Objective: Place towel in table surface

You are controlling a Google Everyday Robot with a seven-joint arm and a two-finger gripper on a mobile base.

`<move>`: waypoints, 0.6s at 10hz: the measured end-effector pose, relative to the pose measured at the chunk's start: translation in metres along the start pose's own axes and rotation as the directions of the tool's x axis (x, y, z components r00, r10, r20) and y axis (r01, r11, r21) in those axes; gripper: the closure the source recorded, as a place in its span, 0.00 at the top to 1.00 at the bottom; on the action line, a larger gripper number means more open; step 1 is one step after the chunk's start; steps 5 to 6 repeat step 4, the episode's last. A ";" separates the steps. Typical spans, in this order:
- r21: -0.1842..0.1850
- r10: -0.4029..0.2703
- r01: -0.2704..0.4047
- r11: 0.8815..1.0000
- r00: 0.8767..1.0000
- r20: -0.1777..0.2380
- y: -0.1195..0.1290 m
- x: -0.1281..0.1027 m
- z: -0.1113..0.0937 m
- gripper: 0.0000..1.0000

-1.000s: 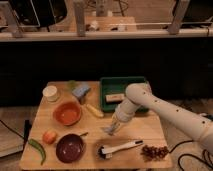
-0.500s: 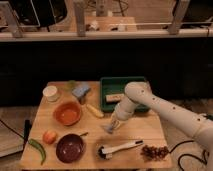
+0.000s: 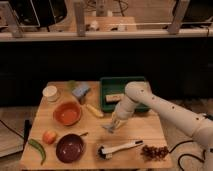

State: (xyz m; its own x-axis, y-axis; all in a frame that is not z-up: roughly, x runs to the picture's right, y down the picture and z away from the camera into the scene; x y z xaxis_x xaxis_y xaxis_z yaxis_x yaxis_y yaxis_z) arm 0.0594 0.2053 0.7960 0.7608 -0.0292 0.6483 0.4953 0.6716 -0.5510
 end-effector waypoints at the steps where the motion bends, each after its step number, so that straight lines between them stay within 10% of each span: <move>1: 0.004 0.006 -0.006 1.000 1.000 0.004 -0.001 0.002 -0.001 0.80; 6: 0.002 0.012 -0.012 1.000 1.000 0.017 -0.001 0.007 -0.005 0.80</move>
